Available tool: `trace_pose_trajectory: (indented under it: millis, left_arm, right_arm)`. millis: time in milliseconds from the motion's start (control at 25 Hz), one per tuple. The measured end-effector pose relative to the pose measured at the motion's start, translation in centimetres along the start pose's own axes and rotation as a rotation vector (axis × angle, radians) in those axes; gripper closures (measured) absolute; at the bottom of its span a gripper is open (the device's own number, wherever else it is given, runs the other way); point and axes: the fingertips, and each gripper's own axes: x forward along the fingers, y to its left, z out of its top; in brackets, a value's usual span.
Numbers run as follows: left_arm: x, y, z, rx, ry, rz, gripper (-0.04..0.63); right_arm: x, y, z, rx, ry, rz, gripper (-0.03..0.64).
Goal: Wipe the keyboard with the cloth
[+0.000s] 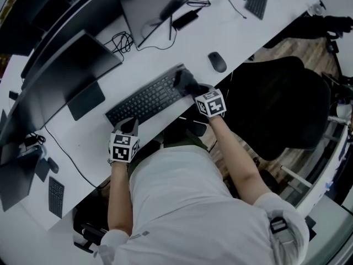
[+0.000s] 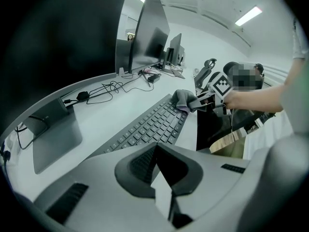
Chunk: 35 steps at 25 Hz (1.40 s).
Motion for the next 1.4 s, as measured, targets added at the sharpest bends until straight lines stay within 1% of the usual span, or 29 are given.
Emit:
trace_pose_trajectory:
  millis: [280, 440, 760, 1040, 1400]
  left_arm:
    - [1.1, -1.2, 0.9, 0.036, 0.006, -0.023, 0.597]
    - [1.3, -1.6, 1.3, 0.046, 0.001, -0.030, 0.597]
    - [1.1, -1.8, 0.4, 0.056, -0.002, -0.044, 0.597]
    - [-0.5, -0.9, -1.2, 0.056, -0.003, -0.047, 0.597]
    - [-3.5, 1.5, -3.7, 0.037, -0.013, -0.036, 0.597]
  right_arm:
    - [-1.6, -3.0, -1.7, 0.044, 0.006, -0.061, 0.508]
    - [-2.5, -3.5, -2.4, 0.033, 0.017, -0.090, 0.508]
    - [-2.6, -1.7, -3.7, 0.005, 0.031, -0.116, 0.508]
    - [-2.4, 1.0, -3.8, -0.107, 0.069, -0.173, 0.508]
    - [-1.2, 5.3, -3.9, -0.143, 0.096, -0.175, 0.508]
